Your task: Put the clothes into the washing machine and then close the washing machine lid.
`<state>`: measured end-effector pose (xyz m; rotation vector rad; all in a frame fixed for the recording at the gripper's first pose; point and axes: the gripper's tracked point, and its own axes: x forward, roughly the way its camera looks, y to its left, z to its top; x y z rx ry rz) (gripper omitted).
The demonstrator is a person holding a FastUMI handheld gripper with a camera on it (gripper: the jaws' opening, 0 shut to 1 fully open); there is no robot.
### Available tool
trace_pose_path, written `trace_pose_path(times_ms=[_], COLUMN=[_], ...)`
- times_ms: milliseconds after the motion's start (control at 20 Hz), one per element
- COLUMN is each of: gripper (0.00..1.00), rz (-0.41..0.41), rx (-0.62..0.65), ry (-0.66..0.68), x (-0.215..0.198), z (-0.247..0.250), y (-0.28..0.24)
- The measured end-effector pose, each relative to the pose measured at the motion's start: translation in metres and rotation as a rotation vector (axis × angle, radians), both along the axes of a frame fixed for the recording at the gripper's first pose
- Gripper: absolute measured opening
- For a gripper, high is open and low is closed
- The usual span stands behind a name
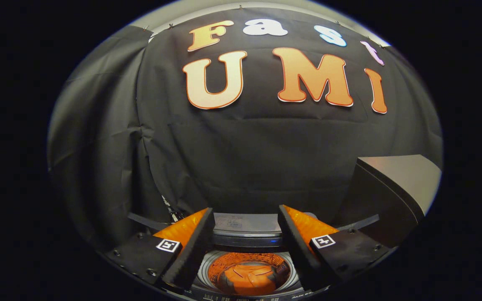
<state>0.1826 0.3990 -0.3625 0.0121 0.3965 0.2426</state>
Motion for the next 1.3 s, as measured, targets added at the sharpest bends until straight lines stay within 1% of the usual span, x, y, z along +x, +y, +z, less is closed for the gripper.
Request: trace_pose_path(times_ms=[50, 100, 200, 300, 450, 550, 650, 800, 950, 1150, 1250, 1300], gripper=[0.98, 0.98, 1.0, 0.99, 0.99, 0.99, 0.99, 0.99, 0.99, 0.98, 0.98, 0.98], rz=[-0.006, -0.023, -0.018, -0.019, -0.006, 0.0, 0.004, 0.014, 0.015, -0.014, -0.027, -0.033], rx=[-0.002, -0.026, -0.051, -0.058, -0.062, -0.063, -0.05, -0.035, -0.037, -0.022, -0.024, -0.031], ry=[0.007, 0.046, 0.15, 0.183, 0.211, 0.21, 0.174, 0.106, 0.017, -0.1, -0.152, -0.178], x=[0.0, -0.002, -0.012, -0.021, -0.031, -0.034, -0.034, -0.04, -0.046, -0.058, -0.07, -0.082], z=[-0.005, -0.019, -0.056, -0.08, -0.093, -0.086, -0.059, -0.003, 0.07, 0.15, 0.188, 0.202], y=[-0.001, -0.006, -0.008, -0.009, -0.007, -0.008, -0.006, -0.011, -0.029, -0.058, -0.076, -0.09])
